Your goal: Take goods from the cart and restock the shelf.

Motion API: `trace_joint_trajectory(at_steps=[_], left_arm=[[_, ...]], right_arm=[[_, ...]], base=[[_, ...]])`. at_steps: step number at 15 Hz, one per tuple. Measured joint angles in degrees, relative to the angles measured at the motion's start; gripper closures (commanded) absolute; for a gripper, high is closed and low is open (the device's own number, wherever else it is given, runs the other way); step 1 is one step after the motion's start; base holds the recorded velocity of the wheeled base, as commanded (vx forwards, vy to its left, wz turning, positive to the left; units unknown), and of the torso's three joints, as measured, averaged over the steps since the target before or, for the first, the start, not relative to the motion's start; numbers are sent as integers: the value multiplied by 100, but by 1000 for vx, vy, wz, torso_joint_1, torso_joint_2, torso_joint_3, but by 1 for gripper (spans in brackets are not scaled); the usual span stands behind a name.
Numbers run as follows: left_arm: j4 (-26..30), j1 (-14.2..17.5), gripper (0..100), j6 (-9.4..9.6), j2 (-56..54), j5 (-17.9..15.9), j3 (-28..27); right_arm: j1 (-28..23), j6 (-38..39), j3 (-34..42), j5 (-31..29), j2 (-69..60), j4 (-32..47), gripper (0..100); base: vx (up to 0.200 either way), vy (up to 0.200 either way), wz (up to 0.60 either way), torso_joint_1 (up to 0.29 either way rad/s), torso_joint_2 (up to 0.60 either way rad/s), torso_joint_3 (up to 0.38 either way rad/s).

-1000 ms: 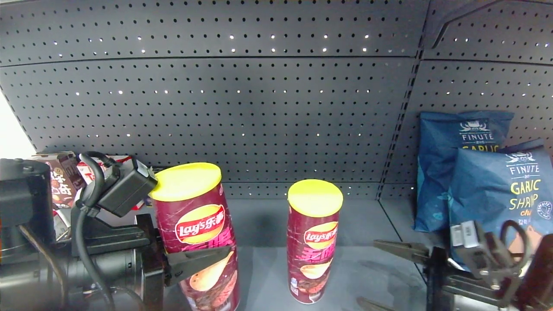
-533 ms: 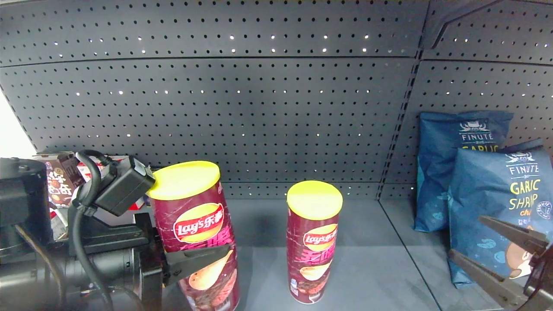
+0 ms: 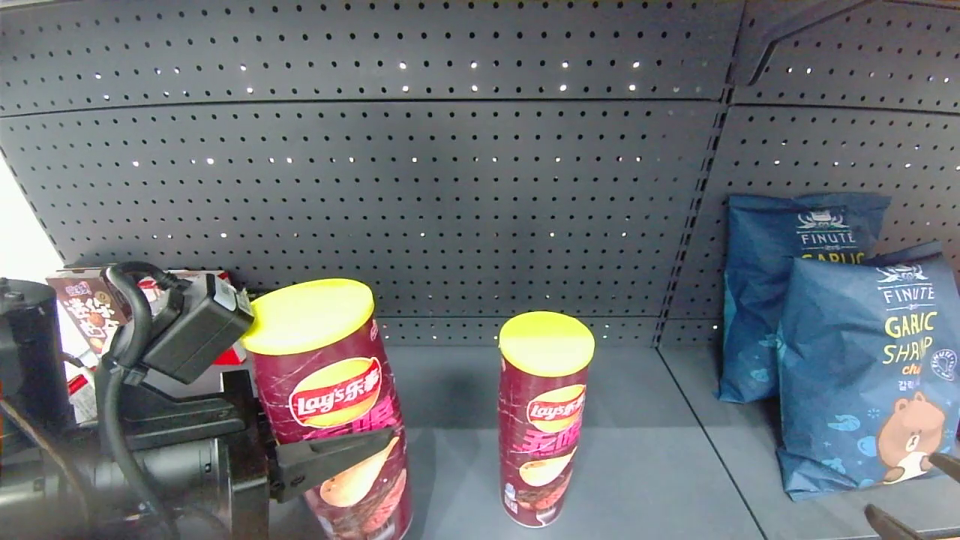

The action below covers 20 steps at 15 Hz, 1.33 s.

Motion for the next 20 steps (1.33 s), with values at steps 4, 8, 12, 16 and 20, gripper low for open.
trace_joint_trajectory(at_steps=[4, 8, 12, 16, 20], left_arm=[[-1, -17, 100, 6, -118, -10, 143], [7, -22, 100, 2, -206, -2, 168], [11, -11, 100, 2, -333, -2, 254], [16, -6, 100, 5, -411, -5, 196], [13, -55, 100, 24, -304, -21, -121]], right_arm=[[-324, 234, -21, -369, -2321, 2483, 0], [-534, 343, -41, -791, -3479, 2961, 0], [-553, 185, -13, -1591, -3721, 3254, 0], [-551, 188, 0, -1595, -3761, 3256, 0], [-551, 188, 0, -1593, -3764, 3256, 0]], base=[[0, 0, 0, 0, 0, 0], [0, 0, 0, 0, 0, 0], [0, 0, 0, 0, 0, 0], [0, 0, 0, 0, 0, 0], [0, 0, 0, 0, 0, 0]])
